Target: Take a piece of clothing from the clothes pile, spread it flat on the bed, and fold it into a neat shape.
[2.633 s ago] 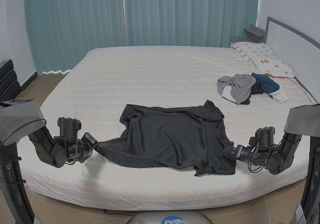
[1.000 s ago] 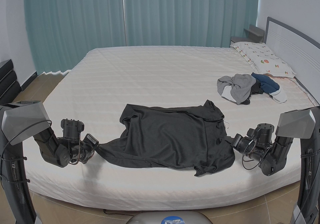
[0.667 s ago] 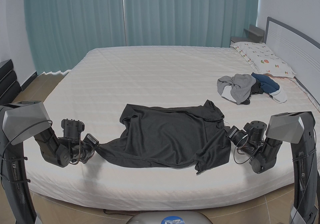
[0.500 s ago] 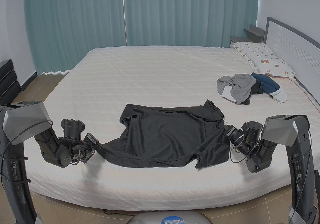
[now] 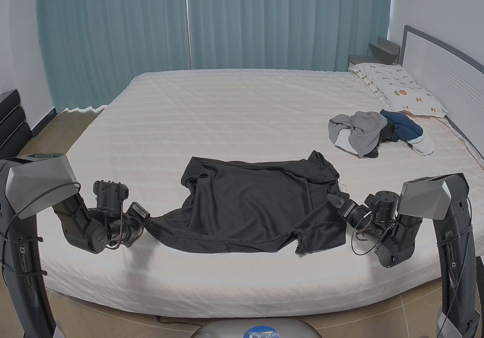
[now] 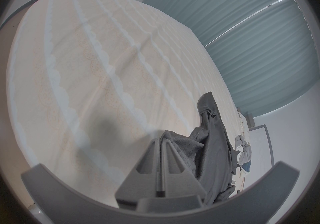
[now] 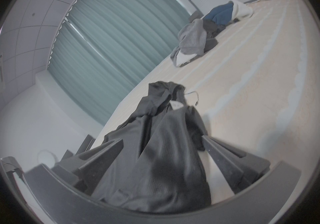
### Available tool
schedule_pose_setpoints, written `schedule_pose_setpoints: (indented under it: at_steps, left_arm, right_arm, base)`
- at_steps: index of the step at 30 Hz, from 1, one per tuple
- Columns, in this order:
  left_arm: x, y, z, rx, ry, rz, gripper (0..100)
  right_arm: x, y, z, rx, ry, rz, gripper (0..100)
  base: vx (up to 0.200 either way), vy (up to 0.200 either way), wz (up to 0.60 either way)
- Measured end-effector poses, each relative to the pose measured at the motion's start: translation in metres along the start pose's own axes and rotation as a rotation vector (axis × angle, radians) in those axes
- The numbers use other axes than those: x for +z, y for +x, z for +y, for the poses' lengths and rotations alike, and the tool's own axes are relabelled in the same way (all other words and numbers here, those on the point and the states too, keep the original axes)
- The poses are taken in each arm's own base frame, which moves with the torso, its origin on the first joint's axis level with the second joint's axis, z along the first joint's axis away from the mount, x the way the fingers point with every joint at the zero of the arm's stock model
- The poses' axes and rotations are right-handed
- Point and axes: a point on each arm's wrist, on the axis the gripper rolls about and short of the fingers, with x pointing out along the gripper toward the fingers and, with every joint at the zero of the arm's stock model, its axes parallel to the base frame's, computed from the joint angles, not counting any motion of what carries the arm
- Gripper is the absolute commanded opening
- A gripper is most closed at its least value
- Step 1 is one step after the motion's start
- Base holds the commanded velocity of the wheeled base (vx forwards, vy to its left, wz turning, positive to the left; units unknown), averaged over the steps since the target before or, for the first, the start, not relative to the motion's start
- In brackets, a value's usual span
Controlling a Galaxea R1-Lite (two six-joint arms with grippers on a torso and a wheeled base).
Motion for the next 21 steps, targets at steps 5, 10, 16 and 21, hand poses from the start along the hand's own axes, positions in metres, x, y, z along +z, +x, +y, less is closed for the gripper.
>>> schedule_pose_setpoints:
  at_steps: [5, 10, 16, 21]
  left_arm:
    - [0.000, 0.000, 0.001, 0.002, 0.001, 0.001, 0]
    - [-0.001, 0.000, 0.001, 0.003, 0.001, 0.002, 0]
    - [-0.001, 0.000, 0.001, 0.003, 0.002, 0.002, 0]
    - [-0.001, 0.000, 0.001, 0.004, 0.003, 0.003, 0]
  right_arm:
    - [0.013, -0.022, -0.007, 0.001, 0.010, 0.037, 100]
    - [0.016, -0.039, -0.011, -0.012, 0.018, 0.078, 100]
    - [0.003, -0.065, -0.014, 0.005, -0.054, 0.218, 100]
    - [-0.009, -0.075, -0.013, 0.013, -0.090, 0.287, 100]
  base:
    - [0.000, 0.000, 0.00]
    - [0.000, 0.000, 0.00]
    - [0.000, 0.000, 0.00]
    - [0.000, 0.000, 0.00]
